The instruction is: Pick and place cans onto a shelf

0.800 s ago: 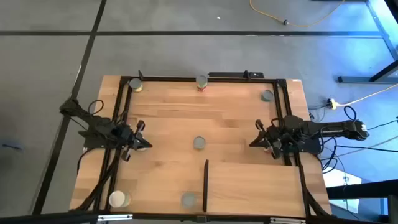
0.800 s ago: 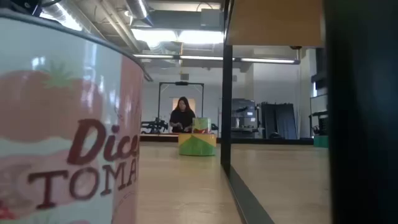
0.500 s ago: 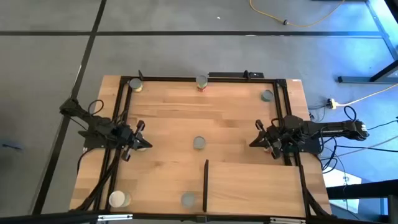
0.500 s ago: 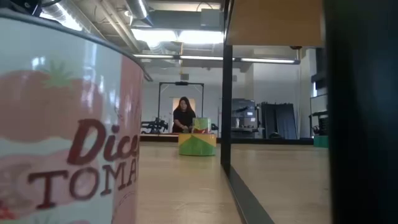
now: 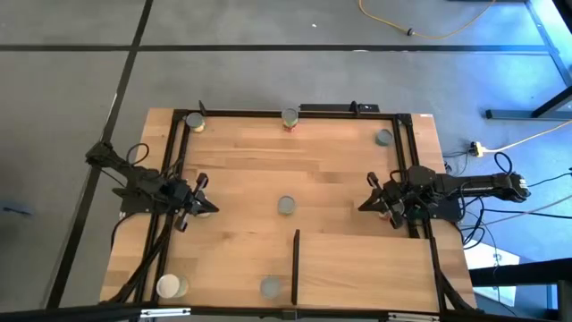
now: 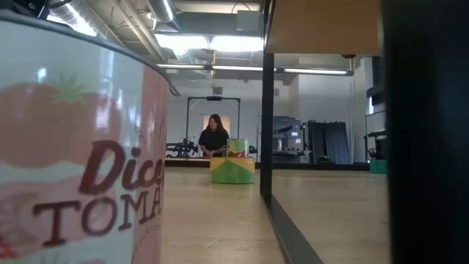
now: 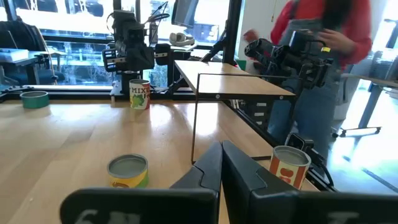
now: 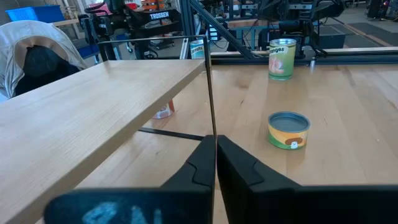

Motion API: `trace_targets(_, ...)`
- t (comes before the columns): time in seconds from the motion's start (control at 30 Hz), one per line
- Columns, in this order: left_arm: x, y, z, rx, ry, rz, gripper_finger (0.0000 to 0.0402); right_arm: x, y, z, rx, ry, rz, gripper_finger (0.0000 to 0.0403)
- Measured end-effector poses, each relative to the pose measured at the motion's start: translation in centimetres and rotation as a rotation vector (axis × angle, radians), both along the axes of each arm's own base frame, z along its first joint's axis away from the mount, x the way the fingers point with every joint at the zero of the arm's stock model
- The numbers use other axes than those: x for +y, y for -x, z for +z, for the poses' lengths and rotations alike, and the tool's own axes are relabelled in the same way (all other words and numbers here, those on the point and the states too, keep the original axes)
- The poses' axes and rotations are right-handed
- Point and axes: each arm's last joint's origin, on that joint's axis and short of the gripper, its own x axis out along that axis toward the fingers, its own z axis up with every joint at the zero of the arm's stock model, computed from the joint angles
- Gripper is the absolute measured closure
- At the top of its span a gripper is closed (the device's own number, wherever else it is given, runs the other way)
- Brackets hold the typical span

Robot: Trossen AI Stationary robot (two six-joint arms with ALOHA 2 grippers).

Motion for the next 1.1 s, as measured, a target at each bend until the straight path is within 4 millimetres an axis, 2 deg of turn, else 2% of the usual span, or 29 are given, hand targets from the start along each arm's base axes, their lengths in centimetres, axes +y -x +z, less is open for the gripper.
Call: trace_targets(1.1,0.0,0.0,0.0,0.0,0.0,0.0,0.0401,0.0,0.0,0.0,-0.012,0.027,0.003,0.0384)
